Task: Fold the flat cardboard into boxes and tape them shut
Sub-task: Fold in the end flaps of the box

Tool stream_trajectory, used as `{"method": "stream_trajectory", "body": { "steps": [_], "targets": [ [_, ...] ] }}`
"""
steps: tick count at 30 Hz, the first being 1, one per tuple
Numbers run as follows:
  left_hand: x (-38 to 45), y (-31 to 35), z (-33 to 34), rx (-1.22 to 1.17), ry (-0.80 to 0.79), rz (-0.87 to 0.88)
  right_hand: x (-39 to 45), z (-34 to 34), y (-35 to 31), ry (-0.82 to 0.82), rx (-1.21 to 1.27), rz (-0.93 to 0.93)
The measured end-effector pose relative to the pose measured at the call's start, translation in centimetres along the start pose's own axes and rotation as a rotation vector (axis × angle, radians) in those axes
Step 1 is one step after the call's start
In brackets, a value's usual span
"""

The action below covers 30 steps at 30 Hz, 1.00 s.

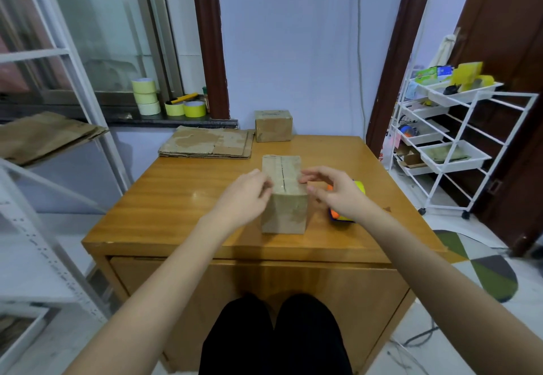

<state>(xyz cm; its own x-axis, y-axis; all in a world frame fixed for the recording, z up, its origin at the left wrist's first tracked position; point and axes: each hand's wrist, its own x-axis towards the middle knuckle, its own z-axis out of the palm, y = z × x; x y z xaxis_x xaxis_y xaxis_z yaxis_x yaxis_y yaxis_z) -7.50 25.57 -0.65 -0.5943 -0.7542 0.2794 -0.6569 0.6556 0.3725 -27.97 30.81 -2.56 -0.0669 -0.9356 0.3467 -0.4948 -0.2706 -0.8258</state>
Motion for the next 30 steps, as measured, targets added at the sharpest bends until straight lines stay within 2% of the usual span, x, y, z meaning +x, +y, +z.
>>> {"method": "stream_trajectory", "body": {
  "steps": [3,5,7,10,12,16,19,22,25,30],
  "targets": [
    [0.1,1.5,0.9,0.164,0.117,-0.006,2.3,-0.5,-1.0,-0.006,0.018,0.053],
    [0.4,2.2,1.6,0.184,0.195,0.039,4.3,-0.4,-1.3,-0.008,-0.111,0.040],
    [0.5,2.9,2.5,0.183,0.188,0.122,6.2,0.0,-1.6,-0.040,-0.256,0.011],
    [0.1,3.4,3.7,0.270,0.179,0.226,8.3,1.3,-2.4,-0.156,-0.377,0.014],
    [-0.2,3.0,4.0,0.290,0.206,0.226,9.3,2.5,-2.6,-0.270,-0.473,0.015],
    [-0.6,1.8,3.3,0.259,0.206,0.228,10.1,3.9,-2.6,-0.497,-0.818,0.021],
    [-1.4,0.7,2.1,0.226,0.229,0.241,10.1,3.8,-2.6,-0.497,-0.870,0.018],
    [-1.6,-1.2,1.0,0.192,0.217,0.180,10.0,3.2,-2.1,-0.449,-0.865,0.058],
    [-1.6,-3.4,0.0,0.226,0.208,0.123,9.6,2.3,-1.9,-0.409,-0.852,0.052],
    [-1.1,-5.1,-1.0,0.324,0.184,0.046,8.7,1.5,-2.5,-0.402,-0.869,0.149]
  ]
}}
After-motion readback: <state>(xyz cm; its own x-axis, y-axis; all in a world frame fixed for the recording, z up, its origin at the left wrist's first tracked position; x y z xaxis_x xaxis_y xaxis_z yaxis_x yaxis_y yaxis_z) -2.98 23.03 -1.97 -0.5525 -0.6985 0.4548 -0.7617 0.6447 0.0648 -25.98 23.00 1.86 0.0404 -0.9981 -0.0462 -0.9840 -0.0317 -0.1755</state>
